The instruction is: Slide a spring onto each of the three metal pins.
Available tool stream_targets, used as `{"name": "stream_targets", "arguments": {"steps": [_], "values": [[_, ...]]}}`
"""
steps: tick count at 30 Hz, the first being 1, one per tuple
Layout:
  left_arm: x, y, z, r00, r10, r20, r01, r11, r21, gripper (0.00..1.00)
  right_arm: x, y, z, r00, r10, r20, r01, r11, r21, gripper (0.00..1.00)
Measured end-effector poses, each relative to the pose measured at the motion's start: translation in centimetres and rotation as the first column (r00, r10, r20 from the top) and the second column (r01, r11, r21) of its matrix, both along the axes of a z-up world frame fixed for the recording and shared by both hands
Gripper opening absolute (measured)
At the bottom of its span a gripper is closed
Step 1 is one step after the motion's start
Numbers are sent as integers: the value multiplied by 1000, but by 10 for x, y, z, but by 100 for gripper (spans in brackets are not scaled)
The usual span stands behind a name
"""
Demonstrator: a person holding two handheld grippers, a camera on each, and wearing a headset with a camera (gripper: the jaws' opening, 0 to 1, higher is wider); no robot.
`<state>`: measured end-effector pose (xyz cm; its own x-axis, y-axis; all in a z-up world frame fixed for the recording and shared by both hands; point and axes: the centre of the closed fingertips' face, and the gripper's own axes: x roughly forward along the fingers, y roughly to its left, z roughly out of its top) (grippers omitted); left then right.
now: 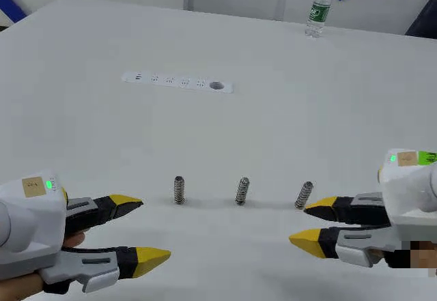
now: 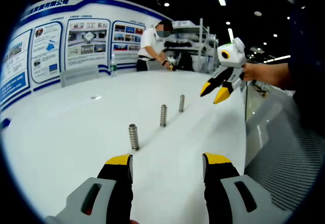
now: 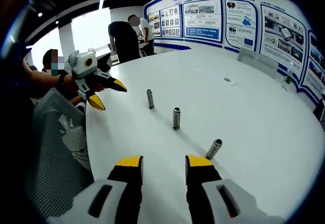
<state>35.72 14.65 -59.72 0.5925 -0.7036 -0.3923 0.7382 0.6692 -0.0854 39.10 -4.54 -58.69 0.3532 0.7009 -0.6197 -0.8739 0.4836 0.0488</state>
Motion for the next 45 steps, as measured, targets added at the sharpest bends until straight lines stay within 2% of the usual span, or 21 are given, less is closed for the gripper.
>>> {"name": "stream_targets", "arguments": {"steps": [6, 14, 16, 18, 24, 34, 45], "values": [[1, -2, 1, 1000, 0, 0, 0, 1000, 0, 57, 8, -21, -1, 998, -62, 29, 62, 998, 26, 37], [-1, 3, -1, 1000, 11, -8, -11, 1000, 4, 58, 6, -31, 1, 994, -47, 94, 40, 996, 74, 47], [-2, 4, -1, 1000, 14, -9, -14, 1000, 5, 58, 8, -34, 2, 991, -51, 121, 41, 995, 88, 50], [-2, 5, -2, 1000, 17, -12, -16, 1000, 6, 58, 9, -38, 1, 991, -62, 123, 50, 994, 98, 55], [-2, 5, -2, 1000, 22, -14, -22, 1000, 7, 59, 13, -45, -2, 983, -80, 167, 62, 992, 111, 70], [-1, 4, -3, 999, 31, -17, -31, 1000, 4, 63, 10, -43, -8, 984, -95, 151, 77, 990, 119, 74], [2, 4, -2, 999, 43, -13, -43, 999, -7, 67, 9, -40, -2, 982, -109, 154, 89, 987, 131, 74]]}}
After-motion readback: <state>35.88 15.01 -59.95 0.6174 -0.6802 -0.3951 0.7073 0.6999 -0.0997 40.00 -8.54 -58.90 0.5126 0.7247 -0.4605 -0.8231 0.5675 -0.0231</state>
